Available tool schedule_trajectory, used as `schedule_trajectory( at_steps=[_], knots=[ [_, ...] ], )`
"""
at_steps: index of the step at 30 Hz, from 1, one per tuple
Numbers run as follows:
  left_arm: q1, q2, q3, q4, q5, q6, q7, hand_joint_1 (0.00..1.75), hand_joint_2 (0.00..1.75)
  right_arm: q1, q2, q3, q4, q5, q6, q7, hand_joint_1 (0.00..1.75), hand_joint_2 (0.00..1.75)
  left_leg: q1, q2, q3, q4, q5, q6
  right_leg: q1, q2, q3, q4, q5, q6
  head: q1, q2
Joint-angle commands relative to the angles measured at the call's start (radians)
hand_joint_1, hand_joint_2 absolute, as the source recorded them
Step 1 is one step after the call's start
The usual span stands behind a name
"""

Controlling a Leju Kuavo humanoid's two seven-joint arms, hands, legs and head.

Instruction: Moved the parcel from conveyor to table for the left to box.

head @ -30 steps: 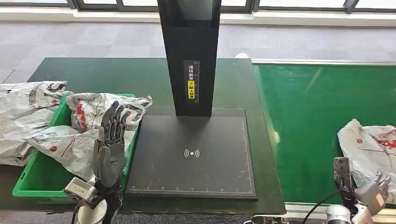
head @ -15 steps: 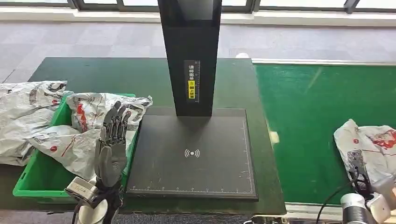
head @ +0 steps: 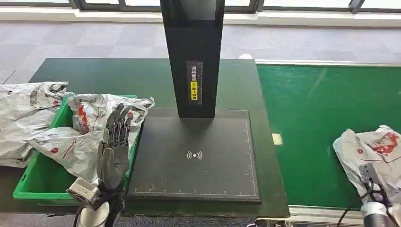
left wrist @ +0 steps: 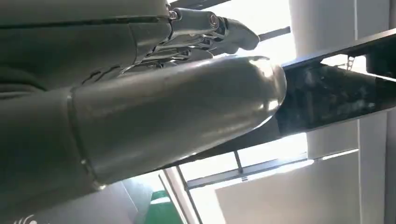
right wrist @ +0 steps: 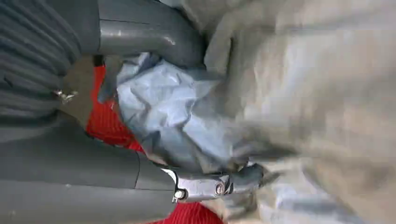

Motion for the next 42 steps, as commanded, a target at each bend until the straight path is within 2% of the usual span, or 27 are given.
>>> schedule_trajectory(
  at_steps=[1,3,4,5,7,10,12,13,14,16,17,20,21,24,28,30,34,38,40,42],
  knots=[
    [-0.057,0.015,0.016,0.116,-0.028,0.008,0.003,0.00,0.00,0.009,0.045,-0.051,0.118,0.085,0.228,-0.015,0.00,1.75,0.001,0.001,0.003,-0.004,0.001,-0.001,0.002,-0.001,0.004,-0.004,0.001,-0.002,0.000,0.000],
    [-0.060,0.015,0.017,0.119,-0.028,0.008,0.003,0.00,0.00,0.005,0.051,-0.050,0.116,0.089,0.229,-0.014,0.00,1.75,0.002,0.002,0.004,-0.004,0.002,0.000,0.002,0.000,0.005,-0.005,0.002,-0.002,0.000,0.000],
    [-0.060,0.015,0.016,0.119,-0.028,0.008,0.003,0.00,0.00,0.002,0.052,-0.045,0.114,0.098,0.234,-0.033,1.19,1.75,0.004,0.001,0.004,-0.002,0.001,0.000,0.004,0.000,0.006,-0.005,0.002,-0.001,0.000,0.000],
    [-0.061,0.015,0.016,0.120,-0.029,0.008,0.003,0.00,0.00,-0.005,0.054,-0.038,0.113,0.109,0.243,-0.056,1.75,1.75,0.005,0.001,0.005,-0.004,0.002,0.000,0.005,-0.001,0.008,-0.008,0.003,-0.001,0.000,0.000],
    [-0.061,0.016,0.014,0.122,-0.038,0.012,0.003,0.00,0.00,-0.040,0.063,-0.027,0.108,0.122,0.233,-0.105,1.75,1.75,0.006,0.002,0.006,-0.003,0.001,0.000,0.006,0.001,0.009,-0.009,0.002,-0.001,0.000,0.000],
    [-0.046,0.022,0.011,0.108,-0.045,0.022,0.003,0.00,0.00,-0.119,0.093,0.025,0.085,0.160,0.169,-0.183,1.75,1.75,0.004,0.009,0.006,-0.003,0.001,0.000,0.004,0.007,0.007,-0.008,0.005,0.000,0.000,0.000],
    [-0.043,0.024,0.010,0.099,-0.038,0.023,0.003,0.00,0.00,-0.136,0.128,0.059,0.061,0.172,0.124,-0.252,1.75,1.75,0.004,0.013,0.005,-0.002,0.001,0.001,0.004,0.011,0.006,-0.007,0.006,0.001,0.000,0.000],
    [-0.040,0.023,0.012,0.097,-0.041,0.023,0.003,0.00,0.00,-0.133,0.150,0.075,0.040,0.174,0.082,-0.274,1.75,1.75,0.004,0.013,0.004,-0.002,0.000,0.000,0.004,0.012,0.006,-0.007,0.006,0.001,0.000,0.000],
    [-0.033,0.019,0.014,0.089,-0.048,0.023,0.003,0.00,0.00,-0.128,0.187,0.090,0.000,0.165,-0.003,-0.308,1.75,1.75,0.004,0.015,-0.003,0.000,-0.001,0.001,0.004,0.014,0.007,-0.005,0.006,0.001,0.000,0.000],
    [-0.018,0.008,0.019,0.066,-0.056,0.026,0.003,0.00,0.00,-0.116,0.265,0.091,-0.109,0.082,-0.199,-0.390,1.75,1.75,0.004,0.016,-0.004,-0.002,-0.001,0.001,0.004,0.015,0.005,-0.006,0.006,0.001,0.000,0.000],
    [-0.012,0.004,0.020,0.058,-0.060,0.026,0.003,0.00,0.00,-0.093,0.299,0.123,-0.183,0.061,-0.220,-0.407,1.75,1.75,0.004,0.018,-0.004,-0.003,0.000,0.001,0.004,0.016,0.004,-0.007,0.007,0.000,0.000,0.000],
    [-0.009,-0.002,0.022,0.057,-0.067,0.033,0.003,0.00,0.00,0.047,0.417,0.251,-0.527,-0.062,-0.202,-0.453,1.75,1.75,0.004,0.016,0.004,-0.004,0.002,0.000,0.004,0.014,0.004,-0.006,0.007,-0.001,0.000,0.000],
    [-0.010,-0.001,0.021,0.057,-0.068,0.036,0.003,0.00,0.00,0.080,0.439,0.280,-0.597,-0.091,-0.191,-0.462,1.75,1.75,0.004,0.011,0.003,-0.001,0.003,0.001,0.004,0.010,0.003,-0.003,0.006,0.000,0.000,0.000],
    [-0.021,0.006,0.015,0.063,-0.060,0.040,0.003,0.00,0.00,0.185,0.487,0.354,-0.782,-0.161,-0.191,-0.491,1.75,1.75,0.005,0.008,0.005,-0.004,0.003,-0.001,0.005,0.007,0.005,-0.005,0.005,-0.002,0.000,0.000],
    [-0.024,0.007,0.014,0.066,-0.059,0.042,0.003,0.00,0.00,0.207,0.495,0.368,-0.818,-0.182,-0.191,-0.499,1.75,1.75,0.003,0.003,0.002,-0.003,0.003,-0.001,0.004,0.003,0.002,-0.002,0.003,-0.003,0.000,0.000],
    [-0.027,0.013,0.013,0.075,-0.054,0.048,0.003,0.00,0.00,0.243,0.501,0.393,-0.867,-0.256,-0.194,-0.563,1.75,1.75,0.004,0.004,0.002,-0.003,0.003,0.000,0.004,0.003,0.002,-0.002,0.002,-0.003,0.000,0.000],
    [-0.027,0.019,0.011,0.078,-0.051,0.052,0.003,0.00,0.00,0.289,0.515,0.430,-0.929,-0.312,-0.198,-0.593,1.75,1.75,0.004,0.003,0.001,-0.003,0.002,-0.001,0.004,0.002,0.002,-0.002,0.002,-0.004,0.000,0.000],
    [-0.032,0.033,0.001,0.086,-0.039,0.059,0.003,0.00,0.00,0.343,0.531,0.493,-1.021,-0.478,-0.145,-0.704,1.75,1.75,0.004,0.003,0.002,-0.003,0.002,-0.001,0.004,0.002,0.002,-0.002,0.002,-0.004,0.000,0.000],
    [-0.032,0.033,0.001,0.086,-0.039,0.059,0.003,0.00,0.00,0.343,0.531,0.493,-1.021,-0.478,-0.145,-0.704,1.75,1.75,0.003,0.002,0.001,-0.003,0.003,-0.001,0.004,0.002,0.001,-0.002,0.002,-0.004,0.000,0.000],
    [-0.044,0.040,-0.010,0.105,-0.030,0.060,0.003,0.00,0.00,0.380,0.548,0.560,-1.111,-0.574,-0.085,-0.785,1.75,1.75,0.004,0.004,0.002,-0.003,0.002,-0.001,0.004,0.003,0.002,-0.002,0.002,-0.004,0.000,0.000]
  ],
)
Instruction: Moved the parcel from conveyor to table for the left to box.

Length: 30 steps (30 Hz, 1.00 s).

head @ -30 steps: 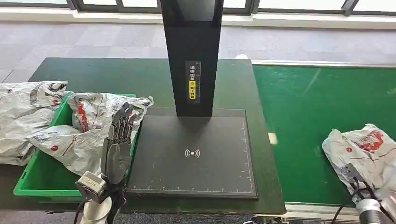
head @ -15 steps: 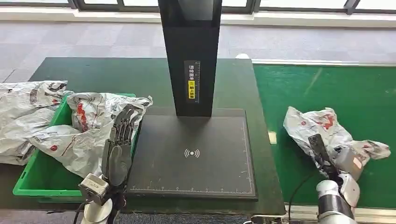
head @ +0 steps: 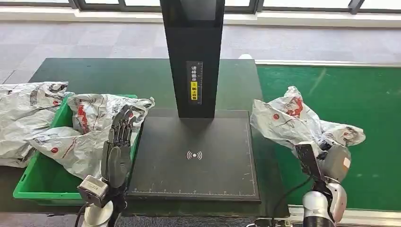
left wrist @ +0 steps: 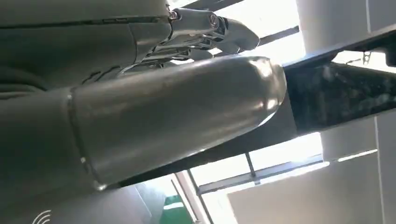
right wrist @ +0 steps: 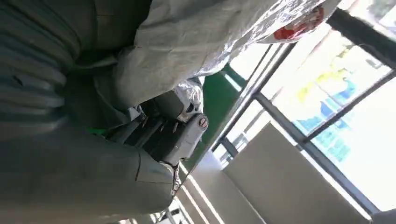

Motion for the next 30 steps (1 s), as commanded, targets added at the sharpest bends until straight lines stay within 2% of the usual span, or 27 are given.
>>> schedule_trajectory(
  at_steps=[1,2,3,5,7,8,10,11,13,16,19,23,27,30],
  knots=[
    [-0.039,0.039,-0.012,0.068,0.011,0.007,0.003,0.00,0.00,0.084,0.069,0.179,-0.226,-0.134,0.077,-0.101,1.75,1.75,0.000,0.004,0.001,-0.001,0.000,-0.001,0.000,0.003,-0.001,0.000,0.000,-0.002,0.000,0.000],
    [-0.043,0.040,-0.015,0.074,0.014,0.005,0.003,0.00,0.00,0.090,0.071,0.196,-0.245,-0.145,0.088,-0.105,1.75,1.75,0.000,0.003,0.001,-0.001,0.000,-0.001,0.000,0.002,-0.001,0.000,0.000,-0.001,0.000,0.000],
    [-0.052,0.041,-0.020,0.090,0.027,0.000,0.003,0.00,0.00,0.101,0.068,0.269,-0.294,-0.205,0.144,-0.172,1.75,1.75,0.000,0.003,0.001,-0.001,0.000,-0.001,0.000,0.001,-0.001,0.000,0.000,-0.002,0.000,0.000],
    [-0.064,0.035,-0.024,0.107,0.045,-0.004,0.003,0.00,0.00,0.091,0.075,0.396,-0.334,-0.214,0.205,-0.196,1.75,1.75,0.000,0.003,0.001,-0.002,0.000,-0.001,0.000,0.001,-0.001,0.000,0.000,-0.002,0.000,0.000],
    [-0.086,0.029,-0.031,0.125,0.066,-0.003,0.003,0.00,0.00,0.026,0.097,0.545,-0.299,-0.229,0.240,-0.172,1.75,1.75,-0.001,0.009,0.000,0.000,0.000,-0.001,0.000,0.007,-0.004,0.002,0.001,-0.002,0.000,0.000],
    [-0.098,0.019,-0.029,0.124,0.091,-0.003,0.003,0.00,0.00,-0.023,0.122,0.617,-0.246,-0.284,0.276,-0.152,1.75,1.75,0.000,0.010,0.000,-0.001,0.000,-0.001,0.000,0.008,-0.004,0.002,0.001,-0.002,0.000,0.000],
    [-0.108,0.015,-0.028,0.117,0.101,0.003,0.003,0.00,0.00,-0.076,0.159,0.678,-0.150,-0.326,0.278,-0.135,1.75,1.75,0.000,0.015,0.000,0.000,0.000,-0.002,0.000,0.014,-0.006,0.003,0.003,-0.002,0.000,0.000],
    [-0.108,0.015,-0.028,0.117,0.101,0.003,0.003,0.00,0.00,-0.076,0.159,0.678,-0.150,-0.326,0.278,-0.135,1.75,1.75,0.001,0.011,-0.001,0.000,0.001,-0.002,0.001,0.010,-0.006,0.003,0.002,-0.002,0.000,0.000],
    [-0.109,0.014,-0.019,0.110,0.107,-0.001,0.003,0.00,0.00,-0.094,0.170,0.691,-0.011,-0.439,0.343,-0.139,1.75,1.75,0.001,0.009,0.001,-0.001,0.002,-0.003,0.001,0.007,-0.004,0.002,0.002,-0.002,0.000,0.000],
    [-0.128,0.010,-0.016,0.127,0.103,-0.011,0.003,0.00,0.00,-0.121,0.160,0.690,0.115,-0.443,0.346,-0.144,1.75,1.75,0.002,0.007,0.003,-0.003,0.002,-0.003,0.002,0.005,-0.001,0.000,0.002,-0.003,0.000,0.000],
    [-0.133,0.000,-0.003,0.122,0.105,-0.010,0.003,0.00,0.00,-0.153,0.149,0.684,0.194,-0.427,0.387,-0.064,1.75,1.75,0.001,0.007,0.001,-0.002,0.003,-0.003,0.001,0.005,-0.003,0.001,0.002,-0.002,0.000,0.000],
    [-0.129,0.003,0.002,0.120,0.108,-0.012,0.003,0.00,0.00,-0.166,0.143,0.679,0.220,-0.408,0.380,-0.044,1.75,1.75,0.000,0.006,0.001,-0.002,0.003,-0.003,0.001,0.004,-0.003,0.002,0.002,-0.003,0.000,0.000],
    [-0.130,-0.007,0.015,0.109,0.095,-0.015,0.003,0.00,0.00,-0.173,0.134,0.650,0.251,-0.309,0.342,0.042,1.75,1.75,0.001,0.004,0.000,-0.001,0.002,-0.003,0.001,0.003,-0.003,0.002,0.002,-0.003,0.000,0.000],
    [-0.129,-0.009,0.017,0.106,0.093,-0.018,0.003,0.00,0.00,-0.171,0.134,0.645,0.251,-0.297,0.346,0.045,1.75,1.75,0.001,0.004,0.000,-0.001,0.002,-0.003,0.001,0.003,-0.003,0.002,0.002,-0.003,0.000,0.000]
  ],
)
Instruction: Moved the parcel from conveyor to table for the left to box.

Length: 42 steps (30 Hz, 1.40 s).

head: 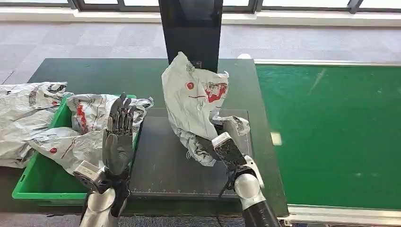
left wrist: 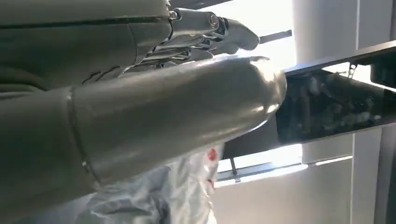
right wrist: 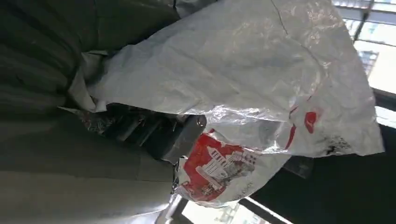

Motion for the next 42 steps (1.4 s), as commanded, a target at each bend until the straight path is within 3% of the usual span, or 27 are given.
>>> schedule_trajectory(
  at_steps=[1,10,11,12,20,24,30,31,33,42],
  knots=[
    [-0.032,-0.006,0.026,0.039,-0.009,-0.012,0.003,0.00,0.00,-0.065,-0.015,0.013,0.157,0.072,-0.019,0.046,1.75,1.75,0.000,0.001,0.001,-0.001,0.000,0.000,0.000,0.000,0.001,-0.001,0.000,-0.001,0.000,0.000],
    [-0.031,-0.012,0.037,0.038,-0.013,-0.020,0.003,0.00,0.00,-0.061,-0.018,0.046,0.173,0.149,0.007,0.067,1.75,1.75,0.001,0.002,0.001,-0.001,0.000,0.000,0.001,0.000,0.000,-0.002,0.001,-0.001,0.000,0.000],
    [-0.032,-0.013,0.041,0.038,-0.015,-0.022,0.003,0.00,0.00,-0.051,-0.017,0.043,0.150,0.136,0.028,0.038,0.40,1.75,0.000,0.002,0.002,-0.002,0.001,0.000,0.001,0.001,0.001,-0.002,0.001,-0.001,0.000,0.000],
    [-0.032,-0.013,0.044,0.037,-0.016,-0.020,0.003,0.00,0.00,-0.032,-0.017,0.037,0.108,0.121,0.036,0.016,0.00,1.75,0.000,0.002,0.002,-0.003,0.001,0.000,0.001,0.001,0.001,-0.003,0.001,-0.001,0.000,0.000],
    [-0.081,-0.012,0.058,0.100,-0.016,-0.040,0.003,0.00,0.00,0.053,-0.053,0.065,-0.177,-0.013,0.271,-0.117,0.00,1.75,0.000,0.000,-0.001,0.000,0.000,0.000,0.000,-0.001,-0.001,0.000,0.000,-0.001,0.000,0.000],
    [-0.086,-0.008,0.063,0.098,-0.016,-0.043,0.003,0.00,0.00,0.128,-0.074,0.041,-0.287,-0.067,0.291,-0.161,0.00,1.75,0.000,-0.002,-0.001,-0.001,0.000,0.000,0.000,-0.004,-0.001,-0.001,-0.001,-0.001,0.000,0.000],
    [-0.092,-0.004,0.079,0.102,-0.016,-0.066,0.003,0.00,0.00,0.148,-0.093,0.029,-0.312,-0.064,0.324,-0.195,0.00,1.75,0.000,0.000,-0.001,-0.001,0.000,0.000,0.000,-0.002,-0.001,-0.001,0.000,-0.001,0.000,0.000],
    [-0.095,-0.004,0.081,0.107,-0.016,-0.069,0.003,0.00,0.00,0.155,-0.095,0.040,-0.328,-0.053,0.314,-0.201,0.00,0.00,0.000,0.000,0.000,-0.001,0.000,0.000,0.001,-0.002,-0.001,-0.001,0.000,-0.001,0.000,0.000],
    [-0.103,-0.004,0.083,0.120,-0.015,-0.075,0.003,0.00,0.00,0.169,-0.113,0.055,-0.366,-0.148,0.333,-0.201,0.00,0.00,0.000,-0.001,0.000,-0.001,0.000,0.000,0.000,-0.002,0.000,-0.001,0.000,-0.001,0.000,0.000],
    [-0.103,-0.004,0.083,0.120,-0.015,-0.075,0.003,0.00,0.00,0.169,-0.113,0.055,-0.366,-0.148,0.333,-0.201,0.00,0.00,0.000,0.001,-0.001,-0.001,0.000,0.000,0.001,-0.001,-0.001,-0.001,0.000,-0.001,0.000,0.000]
  ],
)
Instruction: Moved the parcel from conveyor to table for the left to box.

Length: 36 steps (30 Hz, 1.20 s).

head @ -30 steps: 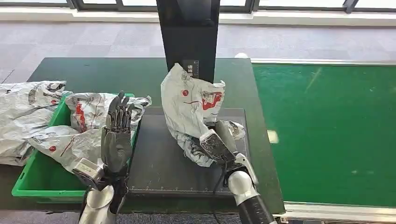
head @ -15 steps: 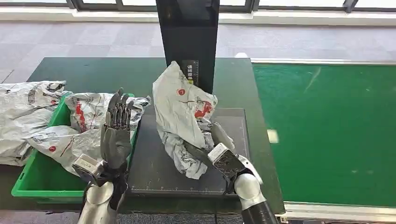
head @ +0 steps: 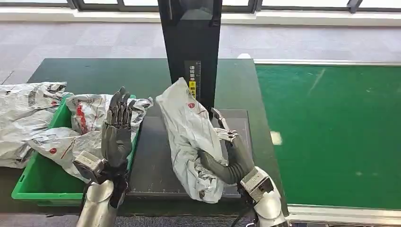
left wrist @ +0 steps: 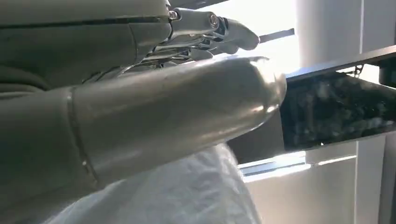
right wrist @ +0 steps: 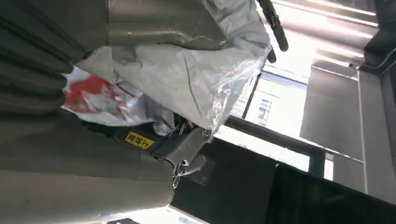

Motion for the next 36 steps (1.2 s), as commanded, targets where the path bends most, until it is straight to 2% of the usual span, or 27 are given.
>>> schedule_trajectory(
  at_steps=[1,4,7,11,15,16,28,30,36],
  knots=[
    [-0.040,0.003,0.027,0.062,-0.007,-0.003,0.003,0.00,0.00,0.003,-0.064,0.044,-0.019,-0.003,-0.007,0.003,0.00,0.00,0.000,0.000,0.002,-0.002,0.000,0.000,0.000,-0.001,0.002,-0.001,0.000,-0.001,0.000,0.000],
    [-0.029,0.006,0.027,0.051,-0.007,-0.004,0.003,0.00,0.00,0.014,-0.066,0.037,-0.008,0.044,-0.020,0.003,0.00,0.00,0.000,0.000,0.002,-0.002,0.000,0.000,0.001,-0.001,0.002,-0.002,0.000,-0.001,0.000,0.000],
    [-0.011,0.005,0.032,0.029,-0.012,0.003,0.003,0.00,0.00,0.011,-0.042,-0.005,0.040,0.152,-0.105,0.061,0.00,0.00,0.000,0.001,0.002,-0.002,0.000,0.000,0.001,0.000,0.002,-0.002,0.000,-0.001,0.000,0.000],
    [0.014,-0.003,0.040,0.007,-0.026,0.005,0.003,0.00,0.00,-0.014,-0.026,-0.042,0.110,0.337,-0.322,0.222,0.00,0.00,0.000,0.002,0.002,-0.002,0.000,0.000,0.001,0.001,0.002,-0.002,0.001,-0.001,0.000,0.000],
    [0.012,-0.016,0.042,0.013,-0.039,0.002,0.003,0.00,0.00,-0.036,-0.013,-0.085,0.180,0.439,-0.475,0.352,0.00,0.00,0.001,0.002,0.002,-0.002,0.000,0.000,0.001,0.001,0.003,-0.003,0.001,-0.001,0.000,0.000],
    [0.012,-0.021,0.039,0.014,-0.044,0.001,0.003,0.00,0.00,-0.035,-0.004,-0.126,0.196,0.489,-0.568,0.416,0.00,0.00,0.000,0.001,0.001,-0.001,0.000,0.000,0.000,0.000,0.002,-0.001,0.000,-0.001,0.000,0.000],
    [0.022,-0.018,0.030,0.012,-0.051,0.009,0.003,0.00,0.00,-0.065,0.007,-0.160,0.236,0.505,-0.589,0.457,0.00,0.00,0.001,0.001,0.002,-0.002,0.000,0.000,0.001,0.000,0.002,-0.002,0.001,-0.001,0.000,0.000],
    [0.027,-0.024,0.030,0.005,-0.056,0.007,0.003,0.00,0.00,-0.055,0.023,-0.206,0.213,0.547,-0.674,0.502,0.00,0.00,0.001,0.002,0.001,-0.001,0.000,0.000,0.001,0.002,0.001,-0.001,0.001,-0.001,0.000,0.000],
    [0.032,-0.034,0.020,-0.010,-0.074,0.010,0.012,0.00,0.00,-0.007,0.036,-0.276,0.110,0.662,-0.778,0.572,0.00,0.00,0.000,-0.001,0.000,0.000,0.000,0.000,0.000,-0.002,0.001,0.000,0.000,0.000,0.000,0.000]
  ],
)
